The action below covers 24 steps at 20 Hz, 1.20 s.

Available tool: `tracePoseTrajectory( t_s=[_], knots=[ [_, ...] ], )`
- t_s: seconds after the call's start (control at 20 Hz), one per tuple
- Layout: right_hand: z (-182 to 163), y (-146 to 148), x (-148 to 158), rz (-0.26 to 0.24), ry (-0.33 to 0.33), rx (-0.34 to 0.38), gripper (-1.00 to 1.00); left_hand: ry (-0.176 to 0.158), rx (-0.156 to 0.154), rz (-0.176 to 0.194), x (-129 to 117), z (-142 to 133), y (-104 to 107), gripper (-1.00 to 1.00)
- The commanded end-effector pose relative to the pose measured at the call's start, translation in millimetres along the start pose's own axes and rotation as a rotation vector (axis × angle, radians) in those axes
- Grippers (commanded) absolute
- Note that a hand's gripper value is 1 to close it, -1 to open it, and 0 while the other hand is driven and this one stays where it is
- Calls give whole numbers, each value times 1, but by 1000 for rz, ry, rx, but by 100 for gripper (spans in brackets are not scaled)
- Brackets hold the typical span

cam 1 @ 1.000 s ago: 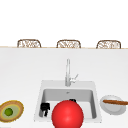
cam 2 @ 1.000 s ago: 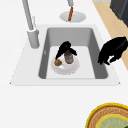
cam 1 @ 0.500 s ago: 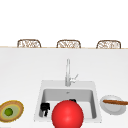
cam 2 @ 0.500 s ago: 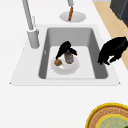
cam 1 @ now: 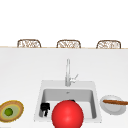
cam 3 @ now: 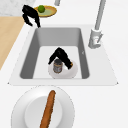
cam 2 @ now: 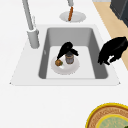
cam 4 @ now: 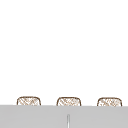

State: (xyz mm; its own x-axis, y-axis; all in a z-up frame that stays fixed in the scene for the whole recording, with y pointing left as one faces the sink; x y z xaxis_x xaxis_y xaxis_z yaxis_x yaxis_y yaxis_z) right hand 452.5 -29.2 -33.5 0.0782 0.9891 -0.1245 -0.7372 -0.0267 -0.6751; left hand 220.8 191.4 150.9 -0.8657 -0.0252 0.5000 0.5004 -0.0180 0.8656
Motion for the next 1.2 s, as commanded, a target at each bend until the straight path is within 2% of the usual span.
tracePoseTrajectory(
  t_s=[0.0, 0.05, 0.1, 0.15, 0.3, 0.45, 0.55, 0.6, 0.75, 1.15],
  knots=[
    [13, 14, 1, 26, -17, 59, -100, 0, 0, 0, 0, 0, 0, 0],
    [10, 11, 4, 24, -17, 38, -100, 0, 0, 0, 0, 0, 0, 0],
    [10, 10, 6, 24, -18, 27, 100, 0, 0, 0, 0, 0, 0, 0],
    [11, 9, 6, 42, -17, 20, 100, 0, 0, 0, 0, 0, 0, 0],
    [13, 5, 5, 27, -13, -6, 100, 0, 0, 0, 0, 0, 0, 0],
    [13, 4, 8, 36, 2, -28, 100, 0, 0, 0, 0, 0, 0, 0],
    [14, 4, 9, 30, 7, -59, 100, 0, 0, 0, 0, 0, 0, 0],
    [14, 4, 5, 9, 10, -57, 100, 0, 0, 0, 0, 0, 0, 0],
    [32, -11, 3, -4, 6, -85, 100, 0, 0, 0, 0, 0, 0, 0],
    [69, -39, -26, -65, -72, -103, 100, 0, 0, 0, 0, 0, 0, 0]
  ],
)
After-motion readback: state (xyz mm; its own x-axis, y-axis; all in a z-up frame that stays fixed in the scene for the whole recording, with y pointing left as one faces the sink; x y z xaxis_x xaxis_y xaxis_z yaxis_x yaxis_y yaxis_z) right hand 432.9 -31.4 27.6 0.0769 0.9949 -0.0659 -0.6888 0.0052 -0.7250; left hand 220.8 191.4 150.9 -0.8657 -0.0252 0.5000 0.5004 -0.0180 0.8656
